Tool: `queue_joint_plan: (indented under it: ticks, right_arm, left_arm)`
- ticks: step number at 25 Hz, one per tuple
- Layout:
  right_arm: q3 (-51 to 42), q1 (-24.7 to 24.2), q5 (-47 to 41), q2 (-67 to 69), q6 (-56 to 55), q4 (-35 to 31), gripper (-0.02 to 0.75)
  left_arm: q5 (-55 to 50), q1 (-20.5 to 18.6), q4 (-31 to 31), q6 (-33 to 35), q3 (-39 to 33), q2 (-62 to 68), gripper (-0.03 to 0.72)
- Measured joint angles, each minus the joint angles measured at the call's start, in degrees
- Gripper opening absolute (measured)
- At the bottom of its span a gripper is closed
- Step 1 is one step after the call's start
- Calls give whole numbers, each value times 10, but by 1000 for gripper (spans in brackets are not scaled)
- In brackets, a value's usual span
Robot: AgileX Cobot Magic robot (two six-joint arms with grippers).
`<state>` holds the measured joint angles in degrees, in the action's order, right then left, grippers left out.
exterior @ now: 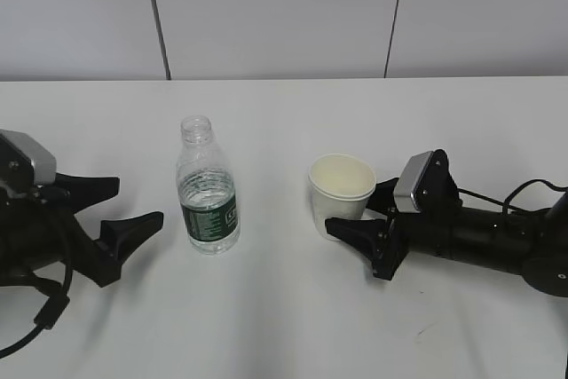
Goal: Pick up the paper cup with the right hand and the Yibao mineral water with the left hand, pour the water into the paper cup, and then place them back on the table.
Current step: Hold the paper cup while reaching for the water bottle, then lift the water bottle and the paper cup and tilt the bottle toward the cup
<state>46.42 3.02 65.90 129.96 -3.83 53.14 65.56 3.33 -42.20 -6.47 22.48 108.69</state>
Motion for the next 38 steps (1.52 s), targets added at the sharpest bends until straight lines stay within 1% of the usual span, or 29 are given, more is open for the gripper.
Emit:
queue_joint_plan:
  ticks: [6,11,15,19,27,33,38]
  right_arm:
    - [0,0,0,0,0,-6,477]
    - [0,0,0,0,0,-10,477]
    - [0,0,0,0,0,-11,477]
    - [0,0,0,0,0,-11,477]
    - [0,0,0,0,0,-11,477]
    - [0,0,0,0,0,-11,477]
    - [0,0,0,0,0,-11,477]
  left_arm:
    - [0,51,15,-11,48,37,553]
    - [-1,73,23,-18,90,73,553]
    - [0,87,21,-56,118,91,553]
    - [-1,103,19,-76,134,101,553]
    - [-1,124,16,-95,168,102,553]
    - [0,138,17,-106,175,102,553]
    - [0,139,19,-108,178,102,553]
